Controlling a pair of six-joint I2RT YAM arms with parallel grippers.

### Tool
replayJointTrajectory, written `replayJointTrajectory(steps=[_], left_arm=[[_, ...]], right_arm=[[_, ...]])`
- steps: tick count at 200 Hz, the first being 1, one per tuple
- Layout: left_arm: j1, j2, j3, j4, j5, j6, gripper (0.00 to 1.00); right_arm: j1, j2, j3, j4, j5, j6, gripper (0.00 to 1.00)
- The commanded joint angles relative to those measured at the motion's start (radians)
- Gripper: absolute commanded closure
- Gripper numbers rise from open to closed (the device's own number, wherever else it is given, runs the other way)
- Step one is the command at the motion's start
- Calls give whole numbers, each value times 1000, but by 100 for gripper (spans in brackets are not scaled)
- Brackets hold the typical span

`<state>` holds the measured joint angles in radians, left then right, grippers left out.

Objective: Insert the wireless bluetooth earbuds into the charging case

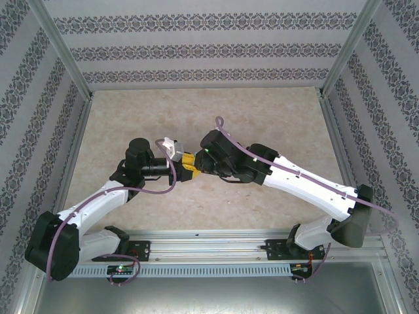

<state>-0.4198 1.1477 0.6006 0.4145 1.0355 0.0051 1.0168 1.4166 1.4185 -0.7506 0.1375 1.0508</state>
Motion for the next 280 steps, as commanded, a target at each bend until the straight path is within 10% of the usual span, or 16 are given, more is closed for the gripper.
replayJointTrajectory(steps=[1, 193, 280], left_arm=[[-13, -21, 19, -6, 12, 30, 90], [-11, -12, 30, -37, -54, -16, 90], [122, 96, 117, 2, -80, -173, 92]], right_arm=[[4, 11, 37, -6, -5, -2, 68], [32, -47, 41, 31, 0, -17, 66], [48, -139, -150, 99, 69, 51, 68]])
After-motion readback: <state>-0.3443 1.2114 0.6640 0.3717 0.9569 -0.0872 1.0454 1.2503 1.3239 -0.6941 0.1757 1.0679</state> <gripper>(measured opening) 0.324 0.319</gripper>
